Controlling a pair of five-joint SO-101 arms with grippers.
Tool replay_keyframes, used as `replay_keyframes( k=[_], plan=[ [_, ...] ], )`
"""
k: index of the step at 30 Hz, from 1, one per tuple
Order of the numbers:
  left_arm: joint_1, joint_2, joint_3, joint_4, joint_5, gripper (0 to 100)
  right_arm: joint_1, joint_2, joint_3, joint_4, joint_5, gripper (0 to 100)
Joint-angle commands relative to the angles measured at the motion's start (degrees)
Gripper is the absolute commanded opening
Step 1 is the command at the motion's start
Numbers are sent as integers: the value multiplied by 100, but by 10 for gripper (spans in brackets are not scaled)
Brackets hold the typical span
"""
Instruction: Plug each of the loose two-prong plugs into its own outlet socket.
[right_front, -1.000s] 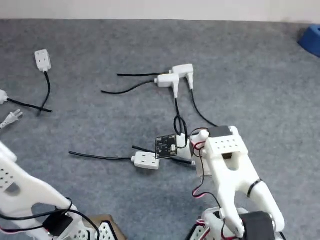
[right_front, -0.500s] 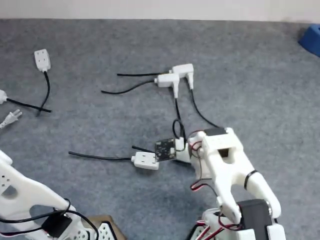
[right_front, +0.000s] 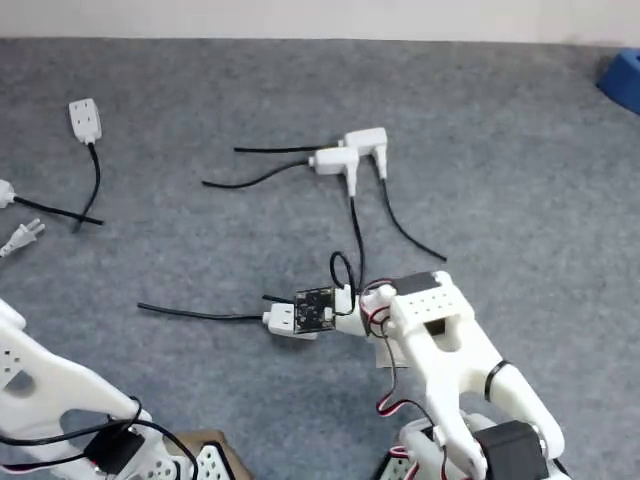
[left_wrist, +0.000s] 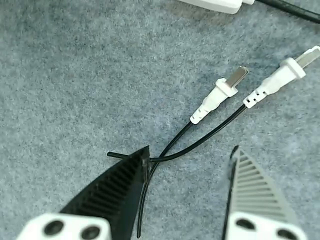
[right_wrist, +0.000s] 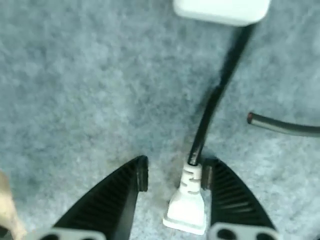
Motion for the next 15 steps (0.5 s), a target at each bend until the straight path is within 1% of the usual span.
replay_keyframes(
  k=[1, 3, 4, 6, 15],
  plan=[
    [-57, -40, -154, -44, -44, 259, -66, -110, 101, -259, -202, 104],
    [-57, -40, -154, -44, -44, 259, -40, -110, 110, -365, -264, 15],
    [-57, -40, -154, -35, -44, 259, -40, -110, 110, -365, -343, 2],
    [-57, -40, -154, -35, -44, 259, -40, -110, 92, -365, -440, 26],
    [-110, -40, -154, -35, -44, 259, 453, -119, 57, -365, -422, 31]
  ],
)
